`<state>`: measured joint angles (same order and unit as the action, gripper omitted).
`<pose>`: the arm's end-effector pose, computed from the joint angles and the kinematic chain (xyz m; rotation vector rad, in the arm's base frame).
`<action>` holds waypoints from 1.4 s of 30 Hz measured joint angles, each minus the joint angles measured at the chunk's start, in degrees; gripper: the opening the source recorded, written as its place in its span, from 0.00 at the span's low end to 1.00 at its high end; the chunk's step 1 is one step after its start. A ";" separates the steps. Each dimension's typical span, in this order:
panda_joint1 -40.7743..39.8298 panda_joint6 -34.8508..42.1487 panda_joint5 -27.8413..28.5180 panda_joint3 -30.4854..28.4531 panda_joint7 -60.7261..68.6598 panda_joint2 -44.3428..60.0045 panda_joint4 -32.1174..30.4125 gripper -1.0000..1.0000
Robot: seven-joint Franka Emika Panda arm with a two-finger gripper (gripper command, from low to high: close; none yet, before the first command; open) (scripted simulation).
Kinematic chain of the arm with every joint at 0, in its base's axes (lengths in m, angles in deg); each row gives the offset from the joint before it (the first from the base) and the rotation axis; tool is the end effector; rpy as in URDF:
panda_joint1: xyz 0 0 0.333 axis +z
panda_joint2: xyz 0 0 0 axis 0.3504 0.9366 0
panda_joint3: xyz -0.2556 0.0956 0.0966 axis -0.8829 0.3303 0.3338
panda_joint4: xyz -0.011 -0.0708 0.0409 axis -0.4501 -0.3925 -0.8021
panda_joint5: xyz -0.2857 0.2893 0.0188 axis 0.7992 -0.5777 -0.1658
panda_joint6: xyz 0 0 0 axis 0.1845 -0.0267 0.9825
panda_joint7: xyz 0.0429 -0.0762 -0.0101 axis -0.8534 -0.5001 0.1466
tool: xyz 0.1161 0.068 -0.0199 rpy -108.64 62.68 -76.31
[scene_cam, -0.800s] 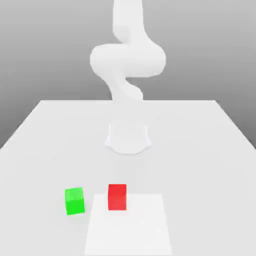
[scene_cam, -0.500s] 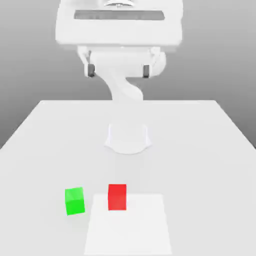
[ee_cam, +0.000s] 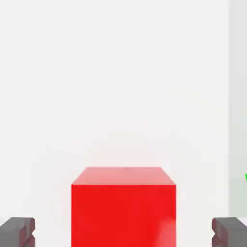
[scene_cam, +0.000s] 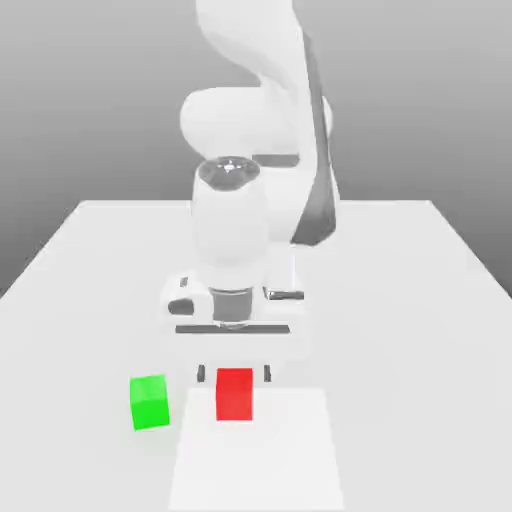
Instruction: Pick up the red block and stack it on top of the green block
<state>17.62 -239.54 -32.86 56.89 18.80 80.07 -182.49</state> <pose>0.3386 -0.0292 0.0806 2.9028 -1.2013 0.0008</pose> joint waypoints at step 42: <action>-8.42 8.94 -1.63 -9.90 25.75 -5.06 3.69 1.00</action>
<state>9.20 -230.60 -34.48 46.99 44.55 75.01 -178.80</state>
